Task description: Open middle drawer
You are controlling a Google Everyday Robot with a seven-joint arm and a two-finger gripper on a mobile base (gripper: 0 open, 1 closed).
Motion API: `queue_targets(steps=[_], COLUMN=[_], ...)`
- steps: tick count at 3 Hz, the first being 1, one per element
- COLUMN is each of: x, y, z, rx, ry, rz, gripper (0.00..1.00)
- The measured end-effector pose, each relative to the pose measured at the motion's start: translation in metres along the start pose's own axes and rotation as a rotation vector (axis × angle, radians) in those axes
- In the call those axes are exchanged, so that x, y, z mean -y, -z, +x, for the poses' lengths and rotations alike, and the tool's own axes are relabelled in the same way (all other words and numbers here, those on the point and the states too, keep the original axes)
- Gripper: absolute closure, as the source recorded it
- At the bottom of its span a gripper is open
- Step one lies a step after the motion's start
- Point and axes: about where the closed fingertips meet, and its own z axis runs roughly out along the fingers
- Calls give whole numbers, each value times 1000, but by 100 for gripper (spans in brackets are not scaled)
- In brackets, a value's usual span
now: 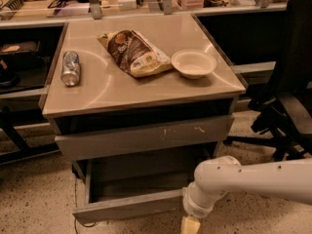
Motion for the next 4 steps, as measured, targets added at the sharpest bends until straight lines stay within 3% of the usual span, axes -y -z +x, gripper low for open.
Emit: queue_targets(steps=[2, 3, 4], x=[55, 67, 58], y=[-16, -36, -54], z=[-13, -9, -2], rx=[19, 7, -36], ry=[2, -16, -15], rz=[18, -10, -69], gripper=[0, 0, 0])
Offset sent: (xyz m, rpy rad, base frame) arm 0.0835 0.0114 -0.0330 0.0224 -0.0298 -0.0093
